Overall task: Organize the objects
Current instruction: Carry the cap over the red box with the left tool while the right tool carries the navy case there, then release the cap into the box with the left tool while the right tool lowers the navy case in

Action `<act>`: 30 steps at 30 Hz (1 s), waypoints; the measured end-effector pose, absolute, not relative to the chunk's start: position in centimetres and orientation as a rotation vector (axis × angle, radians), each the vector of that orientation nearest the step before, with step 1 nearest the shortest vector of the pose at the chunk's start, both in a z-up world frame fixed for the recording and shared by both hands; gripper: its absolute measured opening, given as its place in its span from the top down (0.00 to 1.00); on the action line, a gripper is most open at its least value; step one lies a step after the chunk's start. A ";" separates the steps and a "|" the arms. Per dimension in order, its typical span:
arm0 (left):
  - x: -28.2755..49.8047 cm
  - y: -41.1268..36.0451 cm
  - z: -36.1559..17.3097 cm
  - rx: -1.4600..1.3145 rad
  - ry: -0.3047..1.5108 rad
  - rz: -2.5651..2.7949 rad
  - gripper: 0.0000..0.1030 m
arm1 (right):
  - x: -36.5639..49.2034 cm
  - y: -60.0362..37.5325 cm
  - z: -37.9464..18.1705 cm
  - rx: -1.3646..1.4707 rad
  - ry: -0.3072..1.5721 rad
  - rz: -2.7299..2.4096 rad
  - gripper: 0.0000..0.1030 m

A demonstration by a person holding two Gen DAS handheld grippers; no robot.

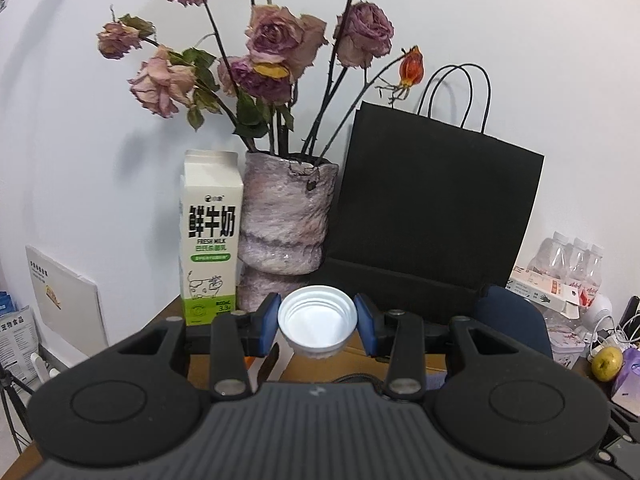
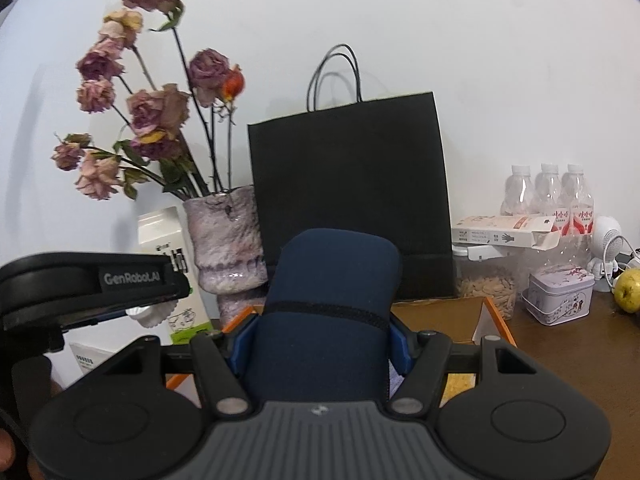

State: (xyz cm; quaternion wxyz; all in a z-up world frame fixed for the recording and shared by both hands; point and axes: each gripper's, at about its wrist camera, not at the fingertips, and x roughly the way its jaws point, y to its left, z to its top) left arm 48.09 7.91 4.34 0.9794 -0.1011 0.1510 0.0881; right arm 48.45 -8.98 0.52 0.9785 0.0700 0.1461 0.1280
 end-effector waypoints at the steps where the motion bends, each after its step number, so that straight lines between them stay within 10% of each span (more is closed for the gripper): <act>1: 48.5 7.8 4.3 -0.202 0.308 0.174 0.60 | 48.8 -9.0 0.4 0.140 0.299 0.254 0.39; 27: 55.3 5.6 1.3 -0.104 0.423 0.122 0.59 | 54.5 -10.1 -2.4 0.061 0.407 0.139 0.37; 29: 55.3 5.7 1.3 -0.113 0.430 0.122 0.35 | 54.7 -10.2 -2.6 0.064 0.422 0.127 0.35; 30: 55.3 5.8 1.3 -0.115 0.433 0.120 0.05 | 54.7 -10.2 -2.6 0.062 0.421 0.120 0.31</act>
